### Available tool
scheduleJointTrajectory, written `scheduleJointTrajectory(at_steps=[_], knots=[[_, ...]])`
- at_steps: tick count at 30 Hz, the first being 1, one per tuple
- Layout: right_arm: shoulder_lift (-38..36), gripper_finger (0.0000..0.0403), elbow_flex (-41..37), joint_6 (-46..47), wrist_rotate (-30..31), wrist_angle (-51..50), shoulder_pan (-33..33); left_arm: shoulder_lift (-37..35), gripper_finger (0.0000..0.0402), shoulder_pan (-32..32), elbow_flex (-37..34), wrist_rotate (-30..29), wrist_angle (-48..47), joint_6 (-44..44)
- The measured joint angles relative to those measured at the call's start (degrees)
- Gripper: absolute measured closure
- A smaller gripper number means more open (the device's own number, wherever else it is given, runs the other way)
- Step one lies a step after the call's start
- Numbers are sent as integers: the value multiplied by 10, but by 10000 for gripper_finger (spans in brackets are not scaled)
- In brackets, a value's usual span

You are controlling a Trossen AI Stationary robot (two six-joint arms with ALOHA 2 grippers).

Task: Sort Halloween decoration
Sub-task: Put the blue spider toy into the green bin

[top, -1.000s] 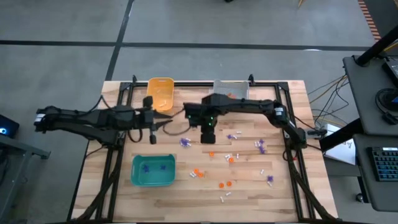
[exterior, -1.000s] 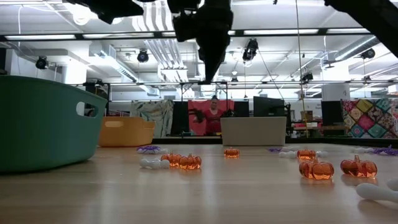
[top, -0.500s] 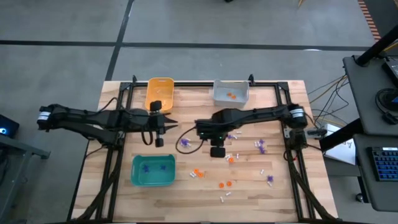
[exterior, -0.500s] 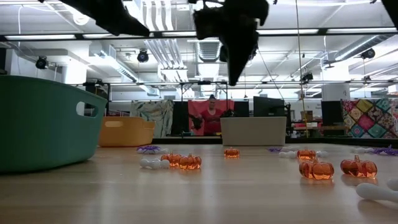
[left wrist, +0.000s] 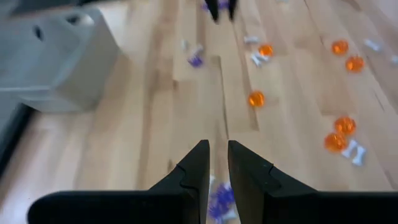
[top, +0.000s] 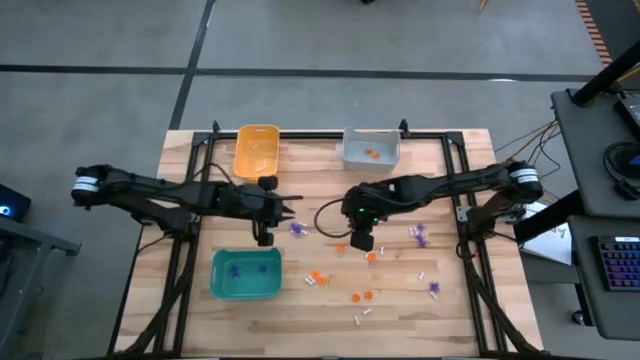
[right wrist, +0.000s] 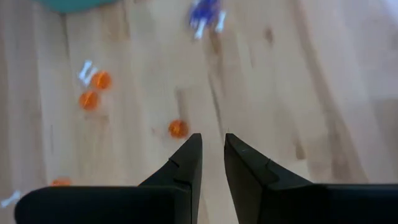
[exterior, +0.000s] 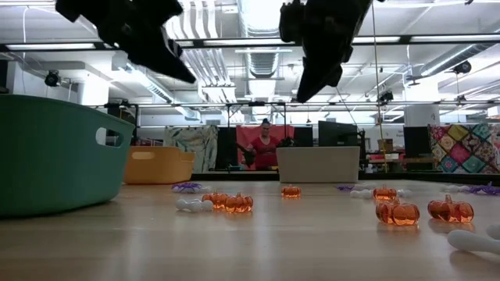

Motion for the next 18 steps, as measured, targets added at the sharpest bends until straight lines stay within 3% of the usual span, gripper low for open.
scheduleJointTrajectory(at_steps=[8,14,18], knots=[[-16,344,-53,-7,36,126,0,76,361,21,0,63,-5,-5],[-15,344,-71,-6,35,158,0,129,361,36,0,75,-20,-12],[-15,344,-76,-2,35,163,0,151,361,50,4,118,-25,-15]])
